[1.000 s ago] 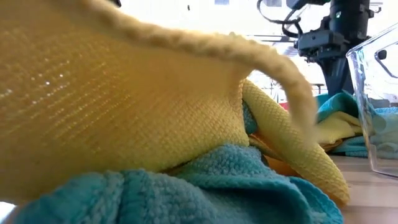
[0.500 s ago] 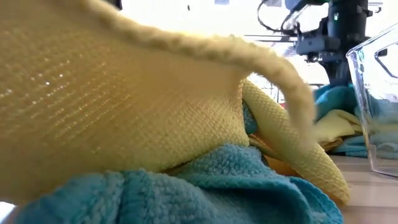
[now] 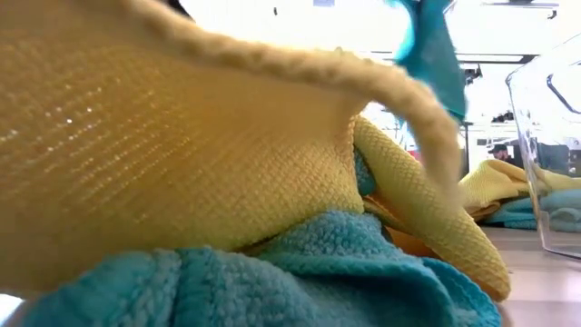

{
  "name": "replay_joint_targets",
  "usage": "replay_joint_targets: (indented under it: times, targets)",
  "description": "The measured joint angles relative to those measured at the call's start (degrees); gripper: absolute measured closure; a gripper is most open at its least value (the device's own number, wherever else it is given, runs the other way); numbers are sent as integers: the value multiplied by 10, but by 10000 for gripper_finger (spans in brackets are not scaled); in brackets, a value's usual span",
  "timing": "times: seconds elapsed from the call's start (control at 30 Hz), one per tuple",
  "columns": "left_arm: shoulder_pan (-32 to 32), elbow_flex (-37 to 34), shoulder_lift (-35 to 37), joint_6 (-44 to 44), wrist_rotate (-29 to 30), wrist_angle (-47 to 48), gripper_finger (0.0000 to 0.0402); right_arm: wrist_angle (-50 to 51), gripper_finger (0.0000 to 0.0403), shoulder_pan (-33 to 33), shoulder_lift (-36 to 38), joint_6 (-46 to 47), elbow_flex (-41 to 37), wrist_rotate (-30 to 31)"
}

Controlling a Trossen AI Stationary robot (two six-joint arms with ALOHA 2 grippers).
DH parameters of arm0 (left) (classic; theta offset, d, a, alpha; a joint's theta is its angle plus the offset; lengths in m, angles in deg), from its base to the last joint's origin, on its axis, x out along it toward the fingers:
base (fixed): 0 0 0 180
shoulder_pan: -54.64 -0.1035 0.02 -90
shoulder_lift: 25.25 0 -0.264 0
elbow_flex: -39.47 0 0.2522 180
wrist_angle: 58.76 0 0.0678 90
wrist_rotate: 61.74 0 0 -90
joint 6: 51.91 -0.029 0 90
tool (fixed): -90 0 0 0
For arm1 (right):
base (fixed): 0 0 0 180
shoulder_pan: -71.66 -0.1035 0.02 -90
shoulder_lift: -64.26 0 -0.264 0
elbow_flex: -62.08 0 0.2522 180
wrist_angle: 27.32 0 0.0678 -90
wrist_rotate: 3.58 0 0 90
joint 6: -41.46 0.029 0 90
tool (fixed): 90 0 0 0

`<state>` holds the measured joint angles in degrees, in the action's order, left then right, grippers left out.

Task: Sort microfiber towel by color & place in baskets
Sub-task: Put the blue towel in the top transparent bin

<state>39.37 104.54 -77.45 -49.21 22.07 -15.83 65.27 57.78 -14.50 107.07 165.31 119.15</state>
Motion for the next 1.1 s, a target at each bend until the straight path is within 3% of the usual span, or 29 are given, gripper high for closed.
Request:
replay_joint_targets:
  times: [0.2,0.4,0.77,0.93,1.1]
  targets:
    - [1,0,0,-14,-22,-101,198,-50,402,19,-45,-123,69,12]
    - [28,0,-11,-15,-23,-200,159,-158,402,47,-111,-263,102,-41]
    - [115,45,-119,-62,-15,-258,152,-312,403,88,-210,-483,175,-145]
    - [132,78,-161,-88,1,-252,152,-322,403,90,-221,-546,198,-145]
    - [135,83,-173,-112,50,-253,152,-321,403,91,-219,-544,202,-142]
